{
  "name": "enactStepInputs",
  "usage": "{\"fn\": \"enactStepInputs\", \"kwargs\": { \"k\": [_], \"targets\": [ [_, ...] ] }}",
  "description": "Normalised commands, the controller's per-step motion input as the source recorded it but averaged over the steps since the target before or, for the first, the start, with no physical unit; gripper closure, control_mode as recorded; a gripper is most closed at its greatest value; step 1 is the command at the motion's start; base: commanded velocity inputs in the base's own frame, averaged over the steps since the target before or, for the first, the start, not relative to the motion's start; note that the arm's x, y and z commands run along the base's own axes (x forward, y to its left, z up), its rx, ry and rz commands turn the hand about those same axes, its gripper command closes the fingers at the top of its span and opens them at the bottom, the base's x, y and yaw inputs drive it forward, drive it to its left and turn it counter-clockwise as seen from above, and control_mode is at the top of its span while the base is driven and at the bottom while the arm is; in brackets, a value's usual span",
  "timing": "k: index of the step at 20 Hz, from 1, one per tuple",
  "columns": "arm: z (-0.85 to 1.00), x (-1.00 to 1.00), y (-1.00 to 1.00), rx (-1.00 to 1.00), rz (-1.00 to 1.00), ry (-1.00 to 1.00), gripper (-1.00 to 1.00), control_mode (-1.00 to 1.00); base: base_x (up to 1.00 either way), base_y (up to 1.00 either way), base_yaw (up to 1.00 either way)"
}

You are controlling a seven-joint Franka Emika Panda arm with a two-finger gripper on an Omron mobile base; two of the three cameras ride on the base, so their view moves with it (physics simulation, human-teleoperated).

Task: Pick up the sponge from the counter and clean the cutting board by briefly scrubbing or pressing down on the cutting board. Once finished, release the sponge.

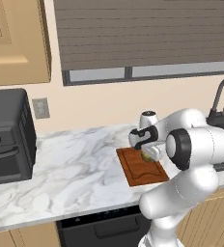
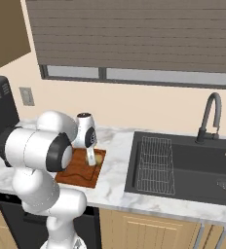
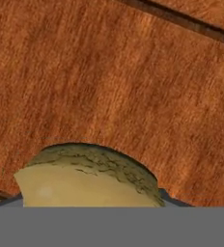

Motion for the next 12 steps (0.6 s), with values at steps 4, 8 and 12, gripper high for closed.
{"fn": "enactStepInputs", "kwargs": {
  "k": [4,8,12],
  "targets": [
    [0.0,0.48,0.25,0.0,0.0,0.02,1.0,-1.0,0.0,0.0,0.0],
    [0.0,0.15,0.48,0.0,0.0,0.05,1.0,-1.0,0.0,0.0,0.0],
    [0.0,0.0,0.55,0.0,0.0,0.01,1.0,-1.0,0.0,0.0,0.0]
  ]
}}
